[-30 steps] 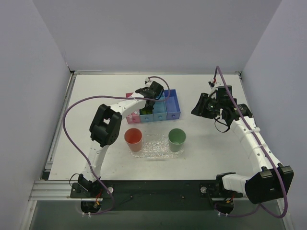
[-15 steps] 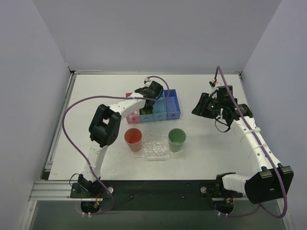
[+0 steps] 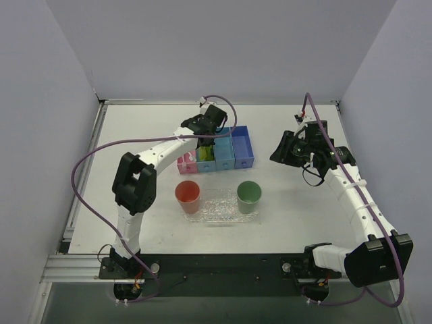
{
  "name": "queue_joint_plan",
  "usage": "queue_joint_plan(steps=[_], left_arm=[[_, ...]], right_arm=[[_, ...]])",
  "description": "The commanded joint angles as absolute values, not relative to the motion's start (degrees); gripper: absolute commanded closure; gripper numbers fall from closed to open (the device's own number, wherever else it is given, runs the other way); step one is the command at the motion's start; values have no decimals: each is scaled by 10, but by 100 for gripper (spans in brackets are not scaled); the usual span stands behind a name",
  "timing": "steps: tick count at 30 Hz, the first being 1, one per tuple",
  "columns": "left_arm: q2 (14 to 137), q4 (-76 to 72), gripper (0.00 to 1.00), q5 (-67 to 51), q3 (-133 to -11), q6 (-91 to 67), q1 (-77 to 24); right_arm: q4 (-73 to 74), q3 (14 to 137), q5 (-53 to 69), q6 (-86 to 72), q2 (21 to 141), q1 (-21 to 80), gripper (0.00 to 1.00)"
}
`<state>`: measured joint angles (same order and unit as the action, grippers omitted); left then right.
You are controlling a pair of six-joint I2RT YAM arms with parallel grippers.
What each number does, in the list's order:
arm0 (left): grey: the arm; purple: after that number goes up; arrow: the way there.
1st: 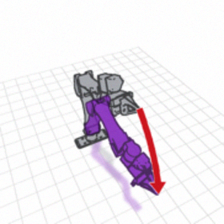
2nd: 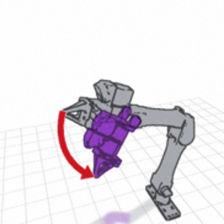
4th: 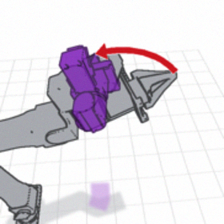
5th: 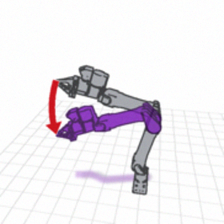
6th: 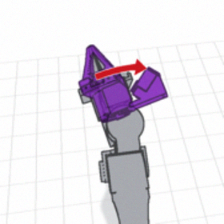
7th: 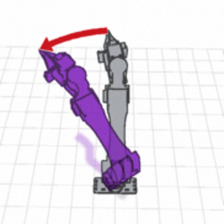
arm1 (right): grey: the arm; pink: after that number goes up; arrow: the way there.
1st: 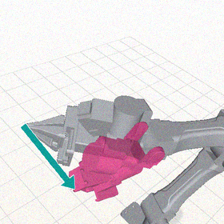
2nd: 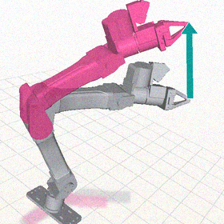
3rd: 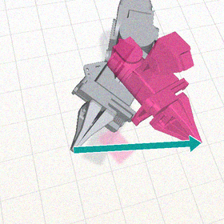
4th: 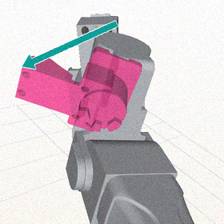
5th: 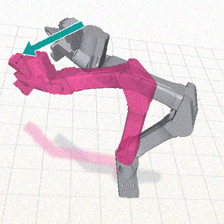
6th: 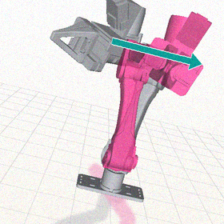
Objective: Prepare toiletry sets of a toothbrush and toothpaste on the tray
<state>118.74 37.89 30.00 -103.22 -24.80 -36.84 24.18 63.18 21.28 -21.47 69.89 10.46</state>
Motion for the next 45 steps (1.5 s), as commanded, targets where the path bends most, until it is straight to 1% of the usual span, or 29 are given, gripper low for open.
queue_joint_plan(steps=[1, 18, 28, 34, 36, 37, 38, 39, 41, 45], left_arm=[[1146, 359, 100, 313, -1024, -251, -374], [1071, 317, 100, 282, -964, -277, -374], [1028, 283, 100, 253, -930, -296, -374], [998, 261, 100, 248, -906, -308, -374], [991, 252, 100, 244, -901, -313, -374], [985, 251, 100, 243, -895, -315, -374], [983, 246, 100, 240, -893, -318, -374], [982, 245, 100, 236, -892, -320, -373], [978, 246, 100, 231, -891, -325, -374], [974, 241, 100, 211, -887, -338, -373]], right_arm=[[230, 638, 218, -222, 692, 101, 68], [215, 650, 214, -237, 669, 115, 70], [162, 682, 170, -251, 703, 216, 70], [85, 681, 172, -271, 729, 261, 70], [58, 681, 171, -271, 740, 279, 68], [48, 679, 171, -269, 752, 285, 66], [21, 675, 172, -260, 758, 292, 61], [10, 673, 174, -257, 764, 297, 59], [-18, 673, 173, -253, 784, 315, 57], [-55, 679, 169, -235, 816, 348, 55]])
